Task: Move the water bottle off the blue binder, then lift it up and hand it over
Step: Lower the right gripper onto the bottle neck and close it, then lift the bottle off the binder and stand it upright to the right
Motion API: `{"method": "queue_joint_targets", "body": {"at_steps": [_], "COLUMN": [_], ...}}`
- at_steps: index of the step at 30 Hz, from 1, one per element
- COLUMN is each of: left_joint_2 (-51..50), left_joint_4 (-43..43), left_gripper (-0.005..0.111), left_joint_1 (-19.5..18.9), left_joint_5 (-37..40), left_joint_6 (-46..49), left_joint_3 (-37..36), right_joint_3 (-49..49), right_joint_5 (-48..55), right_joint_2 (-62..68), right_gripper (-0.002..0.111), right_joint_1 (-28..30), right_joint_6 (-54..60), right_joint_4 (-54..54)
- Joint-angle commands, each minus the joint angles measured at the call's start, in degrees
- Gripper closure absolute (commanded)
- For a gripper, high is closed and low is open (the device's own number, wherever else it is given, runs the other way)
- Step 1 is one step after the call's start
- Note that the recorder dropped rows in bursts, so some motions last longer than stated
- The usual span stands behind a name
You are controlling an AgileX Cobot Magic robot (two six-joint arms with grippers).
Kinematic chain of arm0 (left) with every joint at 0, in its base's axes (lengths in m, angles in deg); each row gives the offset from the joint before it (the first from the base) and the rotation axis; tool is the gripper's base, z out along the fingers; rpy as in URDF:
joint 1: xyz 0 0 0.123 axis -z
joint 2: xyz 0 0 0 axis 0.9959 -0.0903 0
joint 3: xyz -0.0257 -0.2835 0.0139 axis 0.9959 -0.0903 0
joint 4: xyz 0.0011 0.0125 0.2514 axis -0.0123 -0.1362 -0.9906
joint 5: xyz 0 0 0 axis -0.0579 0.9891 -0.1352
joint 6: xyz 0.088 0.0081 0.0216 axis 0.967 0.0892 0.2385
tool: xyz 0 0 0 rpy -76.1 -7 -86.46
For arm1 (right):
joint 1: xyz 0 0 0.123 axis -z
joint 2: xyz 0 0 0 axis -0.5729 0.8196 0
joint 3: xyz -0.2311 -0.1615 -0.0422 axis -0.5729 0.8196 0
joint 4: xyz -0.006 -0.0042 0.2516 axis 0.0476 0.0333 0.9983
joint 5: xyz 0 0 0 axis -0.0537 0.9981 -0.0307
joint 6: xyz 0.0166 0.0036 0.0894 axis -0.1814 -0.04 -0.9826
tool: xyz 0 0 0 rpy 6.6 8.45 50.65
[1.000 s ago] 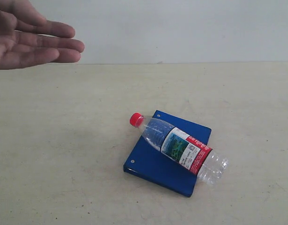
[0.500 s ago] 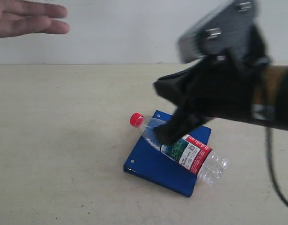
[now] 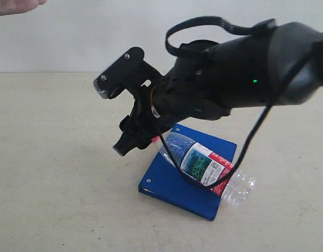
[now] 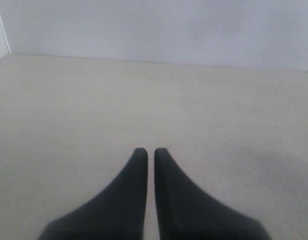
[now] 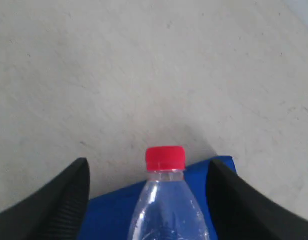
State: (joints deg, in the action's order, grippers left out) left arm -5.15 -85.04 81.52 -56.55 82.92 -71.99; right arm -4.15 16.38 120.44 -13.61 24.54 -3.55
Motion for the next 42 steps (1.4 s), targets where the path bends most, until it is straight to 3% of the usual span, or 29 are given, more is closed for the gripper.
{"method": "queue_joint_targets", "body": {"at_steps": [1,17,19,24,32,39,42], "left_joint_2": [0.16,0.16,0.16,0.16,0.16,0.16,0.16], "left_joint_4": [-0.16,-0.16,-0.16,-0.16,-0.16,-0.16,-0.16], "left_gripper": [0.102,0.102,0.102,0.102,0.102,0.102,0.102], "left_joint_1": [0.44,0.44,0.44,0.44,0.44,0.44,0.44], "left_joint_5": [-0.61,-0.61,-0.61,-0.61,-0.61,-0.61,-0.61], "left_joint_6": [-0.36,-0.36,-0.36,-0.36,-0.36,-0.36,-0.36], "left_joint_3": [-0.16,-0.16,-0.16,-0.16,-0.16,-0.16,-0.16], "right_joint_3": [-5.68,-11.76,-11.76,-11.76,-11.76,-11.76,-11.76], "right_joint_5": [8.13,13.73,13.86,16.9,20.35,10.56,9.33], "right_joint_2": [4.65,14.56,14.71,14.71,10.89,3.7,2.23], "right_gripper": [0.047,0.049,0.059,0.108,0.108,0.108,0.108], "right_joint_1": [0.05,0.05,0.05,0.05,0.79,9.02,12.53], "right_joint_6": [3.38,9.6,9.6,5.53,-13.87,-33.93,-37.25], "right_joint_4": [0.05,-1.55,-1.54,-5.41,-22.15,-26.71,-29.41]}}
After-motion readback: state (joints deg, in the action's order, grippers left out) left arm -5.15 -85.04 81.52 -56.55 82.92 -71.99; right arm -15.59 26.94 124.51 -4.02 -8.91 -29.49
